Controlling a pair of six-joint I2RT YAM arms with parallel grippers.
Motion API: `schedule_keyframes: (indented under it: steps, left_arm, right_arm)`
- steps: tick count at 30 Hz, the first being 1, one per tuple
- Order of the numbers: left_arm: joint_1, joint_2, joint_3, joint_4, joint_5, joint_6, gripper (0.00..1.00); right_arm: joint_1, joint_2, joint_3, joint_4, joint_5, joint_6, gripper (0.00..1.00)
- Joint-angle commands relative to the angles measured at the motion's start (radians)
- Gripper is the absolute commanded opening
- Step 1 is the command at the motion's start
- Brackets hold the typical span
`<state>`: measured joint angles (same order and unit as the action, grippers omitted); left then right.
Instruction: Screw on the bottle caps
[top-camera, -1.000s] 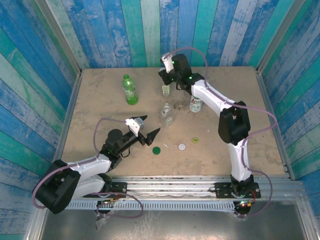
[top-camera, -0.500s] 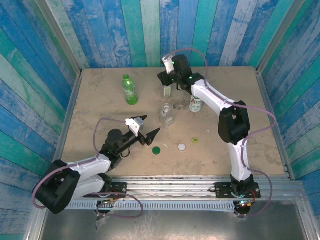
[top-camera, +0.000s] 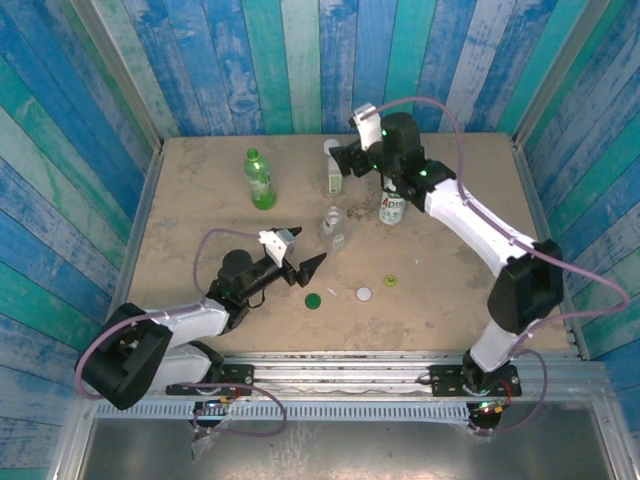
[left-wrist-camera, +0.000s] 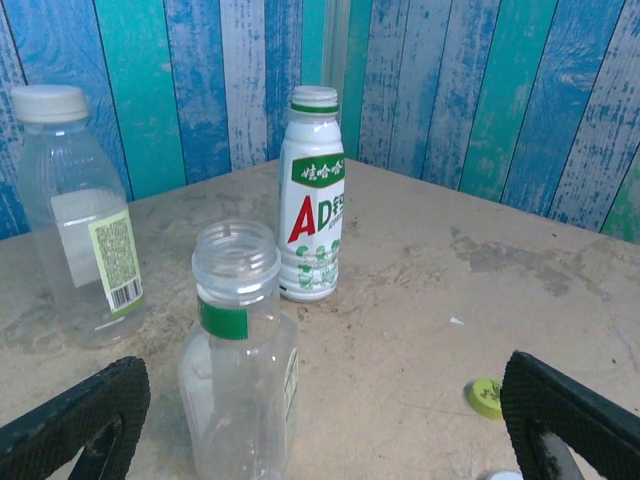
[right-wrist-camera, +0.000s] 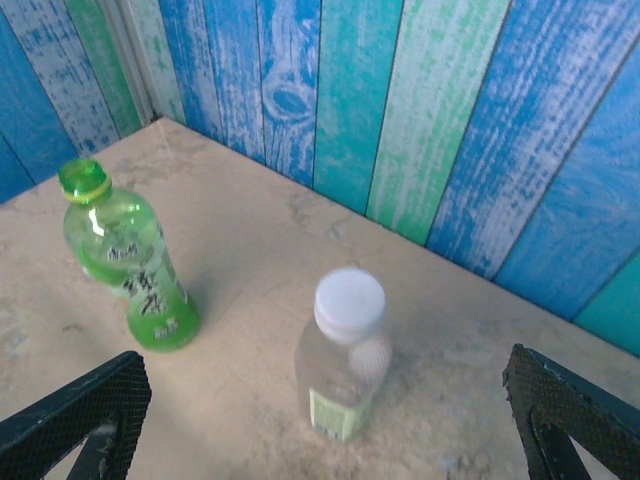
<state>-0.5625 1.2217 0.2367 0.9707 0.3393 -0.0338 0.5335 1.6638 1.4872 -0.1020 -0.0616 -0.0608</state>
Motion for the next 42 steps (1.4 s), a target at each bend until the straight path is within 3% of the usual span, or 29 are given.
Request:
schedule_keyframes:
  steps: [1, 9, 15, 19, 29, 34, 42]
  left_arm:
    - [0.004, 0.016, 0.042, -0.007, 0.003, 0.004, 0.94]
    - [0.005, -0.07, 0.093, -0.211, -0.026, 0.005, 0.94]
    - [0.005, 0.016, 0.012, -0.033, -0.028, 0.096, 0.94]
    - [0.006, 0.115, 0.076, -0.059, -0.001, 0.121, 0.94]
    - [0.032, 0.312, 0.297, -0.287, 0.017, 0.147, 0.94]
    - [0.035, 0.398, 0.423, -0.449, 0.022, 0.217, 1.0]
    - [0.035, 0.509, 0.554, -0.617, 0.029, 0.251, 0.82]
  right_arm:
    - [-0.004, -0.113, -0.107, -0.004, 0.039, 0.024, 0.95]
    - [0.001, -0.452, -0.36, -0.166, 0.021, 0.112, 0.95]
    - [0.013, -0.729, -0.587, -0.148, -0.001, 0.088, 0.94]
    - [0.014, -0.827, -0.663, -0.16, -0.011, 0.131, 0.94]
    - [0.018, -0.912, -0.738, -0.144, -0.029, 0.175, 0.94]
    - [0.019, -0.894, -0.745, -0.122, -0.029, 0.176, 0.94]
    - [0.019, -0.854, -0.743, -0.104, -0.027, 0.166, 0.94]
